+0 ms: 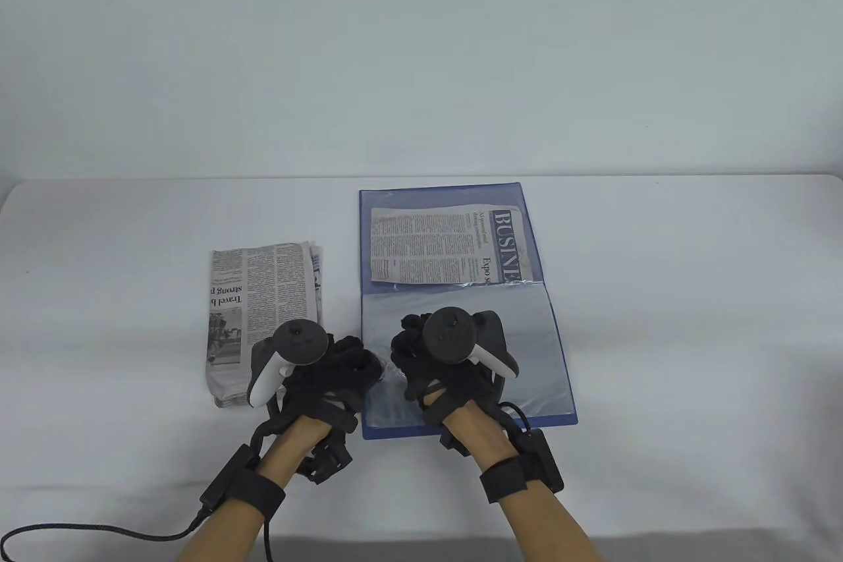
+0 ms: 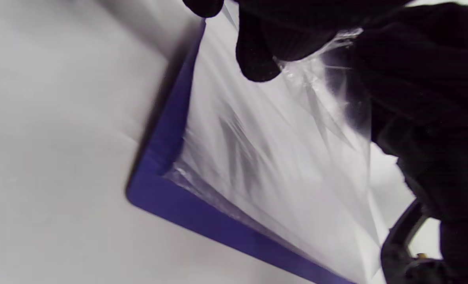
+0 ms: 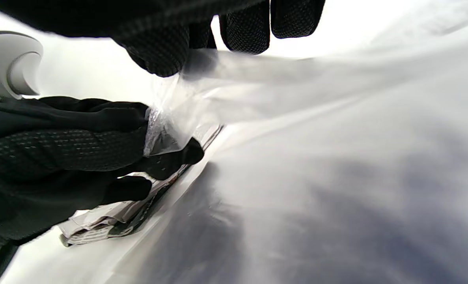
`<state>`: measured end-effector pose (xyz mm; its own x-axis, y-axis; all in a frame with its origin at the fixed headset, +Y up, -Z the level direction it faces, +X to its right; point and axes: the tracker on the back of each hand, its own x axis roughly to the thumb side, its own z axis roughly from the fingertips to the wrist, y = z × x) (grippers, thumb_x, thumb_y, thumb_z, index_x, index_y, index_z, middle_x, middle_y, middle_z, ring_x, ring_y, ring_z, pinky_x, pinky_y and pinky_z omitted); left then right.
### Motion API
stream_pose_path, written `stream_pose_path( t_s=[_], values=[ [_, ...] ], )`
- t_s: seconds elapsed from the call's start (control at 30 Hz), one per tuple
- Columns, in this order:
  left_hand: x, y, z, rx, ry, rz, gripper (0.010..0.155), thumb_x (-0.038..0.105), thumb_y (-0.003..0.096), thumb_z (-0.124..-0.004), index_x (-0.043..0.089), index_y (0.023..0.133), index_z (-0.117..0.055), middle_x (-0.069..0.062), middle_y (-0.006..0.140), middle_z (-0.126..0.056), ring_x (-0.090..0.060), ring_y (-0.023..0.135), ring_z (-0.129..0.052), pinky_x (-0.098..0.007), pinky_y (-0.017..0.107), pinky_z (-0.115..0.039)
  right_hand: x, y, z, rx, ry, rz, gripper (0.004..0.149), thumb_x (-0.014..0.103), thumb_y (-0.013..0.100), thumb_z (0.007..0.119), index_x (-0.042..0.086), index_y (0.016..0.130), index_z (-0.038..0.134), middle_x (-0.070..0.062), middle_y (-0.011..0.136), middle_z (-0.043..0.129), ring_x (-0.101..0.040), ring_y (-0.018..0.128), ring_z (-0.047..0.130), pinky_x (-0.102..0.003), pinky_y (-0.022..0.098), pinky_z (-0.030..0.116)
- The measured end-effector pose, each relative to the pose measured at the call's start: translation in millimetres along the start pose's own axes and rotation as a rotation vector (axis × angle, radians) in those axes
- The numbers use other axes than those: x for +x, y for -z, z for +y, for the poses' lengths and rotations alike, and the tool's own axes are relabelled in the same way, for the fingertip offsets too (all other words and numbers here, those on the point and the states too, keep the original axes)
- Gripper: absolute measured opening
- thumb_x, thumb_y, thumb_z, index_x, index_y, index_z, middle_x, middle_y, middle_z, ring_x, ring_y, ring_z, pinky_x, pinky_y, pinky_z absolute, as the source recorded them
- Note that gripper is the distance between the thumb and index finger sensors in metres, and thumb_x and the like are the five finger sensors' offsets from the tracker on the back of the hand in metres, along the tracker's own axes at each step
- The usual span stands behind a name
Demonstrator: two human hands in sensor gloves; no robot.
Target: Insert newspapers into folder
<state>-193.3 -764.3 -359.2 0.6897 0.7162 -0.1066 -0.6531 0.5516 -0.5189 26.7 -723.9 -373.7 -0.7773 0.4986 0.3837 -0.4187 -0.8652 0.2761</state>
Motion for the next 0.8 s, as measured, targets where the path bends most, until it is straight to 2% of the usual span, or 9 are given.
stream_pose_path(
  t_s=[0.1, 0.17, 0.23, 0.27, 0.33, 0.4, 0.53, 0.67, 0.8],
  values=[
    [-3.3, 0.0, 3.7, -0.051, -0.054, -0.008, 0.045, 0.047, 0.0648, -0.059, 0.02, 0.099, -0.072, -0.012, 0.127, -0.025, -0.039, 0.112, 0.008, -0.067, 0.079, -0.003, 3.1, -0.4, -0.3, -0.032, 0.007, -0.012, 0.035, 0.032, 0.059, 0.077, 0.016, 0.09, 0.072, -0.017, 0.107, 0.051, -0.045, 0.098, 0.049, -0.072, 0.065, 0.038],
    [-4.2, -5.4, 8.1, 0.041, -0.019, 0.012, 0.059, 0.053, 0.063, -0.056, 0.015, 0.106, -0.066, -0.013, 0.127, -0.022, -0.037, 0.113, 0.01, -0.066, 0.079, 0.001, 3.5, 0.0, 0.0, -0.009, 0.015, -0.01, 0.035, 0.032, 0.059, 0.076, 0.016, 0.091, 0.072, -0.017, 0.107, 0.05, -0.045, 0.099, 0.049, -0.072, 0.065, 0.038],
    [-2.2, -10.3, 13.7, 0.128, 0.097, 0.041, 0.063, 0.051, 0.0625, -0.053, 0.026, 0.118, -0.035, -0.01, 0.128, -0.011, -0.035, 0.115, 0.011, -0.065, 0.083, -0.001, 3.7, -0.5, 0.3, -0.014, 0.02, -0.018, 0.035, 0.032, 0.059, 0.076, 0.016, 0.091, 0.071, -0.017, 0.107, 0.05, -0.045, 0.098, 0.049, -0.072, 0.065, 0.038],
    [-1.2, -11.3, 15.1, 0.138, 0.14, 0.042, 0.065, 0.048, 0.0624, -0.051, 0.036, 0.119, -0.022, -0.005, 0.128, -0.005, -0.032, 0.115, 0.013, -0.064, 0.085, -0.001, 3.6, -0.5, 0.3, -0.013, 0.019, -0.019, 0.035, 0.032, 0.059, 0.076, 0.016, 0.091, 0.071, -0.017, 0.107, 0.051, -0.045, 0.098, 0.049, -0.072, 0.065, 0.038],
    [0.2, -10.7, 14.8, 0.107, 0.18, 0.014, 0.069, 0.043, 0.0626, -0.049, 0.053, 0.116, -0.007, -0.002, 0.126, 0.006, -0.029, 0.112, 0.021, -0.063, 0.085, 0.002, 3.3, -0.2, -0.1, -0.02, 0.014, -0.024, 0.035, 0.032, 0.059, 0.076, 0.016, 0.091, 0.071, -0.017, 0.107, 0.05, -0.045, 0.099, 0.049, -0.072, 0.065, 0.038],
    [1.7, -5.0, 8.6, -0.002, 0.166, -0.026, 0.067, 0.038, 0.0629, -0.049, 0.06, 0.116, -0.014, 0.002, 0.124, 0.012, -0.026, 0.11, 0.026, -0.061, 0.084, 0.006, 1.9, 0.4, -0.5, -0.023, 0.028, -0.025, 0.035, 0.032, 0.06, 0.076, 0.016, 0.091, 0.071, -0.016, 0.107, 0.051, -0.045, 0.098, 0.049, -0.072, 0.065, 0.038],
    [1.4, 4.4, -3.1, -0.086, 0.299, 0.044, 0.063, 0.033, 0.0628, -0.05, 0.06, 0.117, -0.032, 0.004, 0.122, 0.017, -0.023, 0.107, 0.031, -0.06, 0.082, 0.01, -0.4, 0.8, -0.7, -0.029, 0.051, -0.029, 0.035, 0.032, 0.06, 0.075, 0.016, 0.091, 0.071, -0.017, 0.107, 0.051, -0.045, 0.098, 0.049, -0.072, 0.065, 0.038],
    [0.1, 7.5, -8.5, -0.103, 0.475, 0.145, 0.059, 0.034, 0.0626, -0.051, 0.059, 0.115, -0.042, 0.004, 0.122, 0.015, -0.023, 0.105, 0.031, -0.059, 0.08, 0.012, -1.2, 0.1, -1.7, -0.035, 0.055, -0.029, 0.035, 0.032, 0.06, 0.076, 0.016, 0.091, 0.071, -0.017, 0.107, 0.051, -0.045, 0.098, 0.049, -0.072, 0.065, 0.038],
    [-0.9, 5.5, -3.7, -0.124, 0.398, 0.125, 0.058, 0.034, 0.0627, -0.052, 0.056, 0.116, -0.045, 0.004, 0.124, 0.011, -0.024, 0.107, 0.028, -0.059, 0.081, 0.01, -1.7, 0.1, -1.0, -0.048, 0.053, -0.029, 0.035, 0.032, 0.059, 0.076, 0.017, 0.091, 0.072, -0.017, 0.106, 0.052, -0.045, 0.098, 0.05, -0.072, 0.065, 0.038]
  ],
)
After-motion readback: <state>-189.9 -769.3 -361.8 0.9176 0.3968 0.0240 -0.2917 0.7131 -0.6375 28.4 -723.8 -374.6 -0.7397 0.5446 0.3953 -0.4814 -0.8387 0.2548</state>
